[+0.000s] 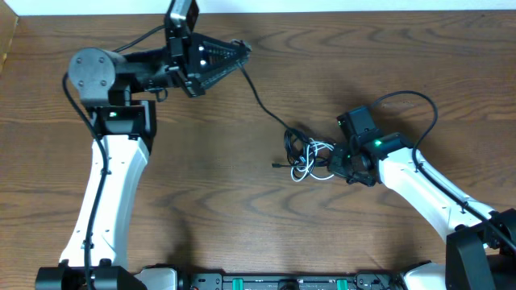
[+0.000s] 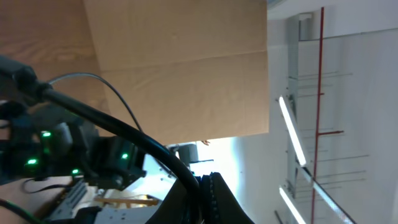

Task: Untangle cables

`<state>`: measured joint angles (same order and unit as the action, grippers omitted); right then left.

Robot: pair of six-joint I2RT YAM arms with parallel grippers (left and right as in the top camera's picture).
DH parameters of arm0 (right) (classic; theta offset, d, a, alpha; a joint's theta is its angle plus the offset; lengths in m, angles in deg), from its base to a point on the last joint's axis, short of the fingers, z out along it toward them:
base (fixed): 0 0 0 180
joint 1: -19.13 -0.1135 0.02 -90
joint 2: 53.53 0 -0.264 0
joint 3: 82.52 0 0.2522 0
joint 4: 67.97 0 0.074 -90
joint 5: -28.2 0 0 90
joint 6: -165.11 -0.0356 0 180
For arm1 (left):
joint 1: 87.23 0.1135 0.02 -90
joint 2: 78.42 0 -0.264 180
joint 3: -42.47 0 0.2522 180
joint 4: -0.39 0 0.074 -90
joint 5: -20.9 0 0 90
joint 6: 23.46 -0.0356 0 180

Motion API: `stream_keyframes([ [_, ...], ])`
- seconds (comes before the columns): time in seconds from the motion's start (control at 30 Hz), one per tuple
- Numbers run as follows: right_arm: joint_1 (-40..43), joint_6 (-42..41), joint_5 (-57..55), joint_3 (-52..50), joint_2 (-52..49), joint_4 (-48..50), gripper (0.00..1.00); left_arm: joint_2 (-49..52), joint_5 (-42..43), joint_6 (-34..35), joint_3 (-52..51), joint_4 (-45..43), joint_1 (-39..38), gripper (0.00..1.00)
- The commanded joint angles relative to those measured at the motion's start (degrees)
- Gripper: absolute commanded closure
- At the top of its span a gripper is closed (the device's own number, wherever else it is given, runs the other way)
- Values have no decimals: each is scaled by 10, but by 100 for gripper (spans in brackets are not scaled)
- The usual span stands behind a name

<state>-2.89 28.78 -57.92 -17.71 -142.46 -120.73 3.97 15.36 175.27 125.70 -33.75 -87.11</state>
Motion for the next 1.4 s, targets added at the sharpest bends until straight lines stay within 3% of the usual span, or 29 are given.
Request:
stream_keyframes([
  [0.0, 10, 1, -9, 5, -2, -2, 60, -10, 30, -24, 1, -3, 17, 92],
  [0.07, 10, 5, 11, 5, -2, -2, 42, -10, 30, -24, 1, -3, 19, 92],
  [0.33, 10, 103, 172, 7, 9, 68, 14, -10, 32, -25, 1, -3, 18, 92],
  [0.67, 10, 153, 344, 23, 120, 168, 6, -10, 31, -24, 0, -3, 3, 93],
  [0.77, 9, 150, 347, 23, 163, 192, 1, -10, 28, -24, 0, -3, 3, 93],
  [0.93, 9, 124, 346, 23, 195, 204, 1, -10, 14, -24, 0, -3, -9, 92],
  [1.2, 7, 102, 338, 23, 191, 191, 1, -10, -17, -39, 0, 48, -46, 93],
  [1.37, -15, 132, 337, 23, 184, 189, 1, -9, -38, -41, 0, 68, -58, 92],
])
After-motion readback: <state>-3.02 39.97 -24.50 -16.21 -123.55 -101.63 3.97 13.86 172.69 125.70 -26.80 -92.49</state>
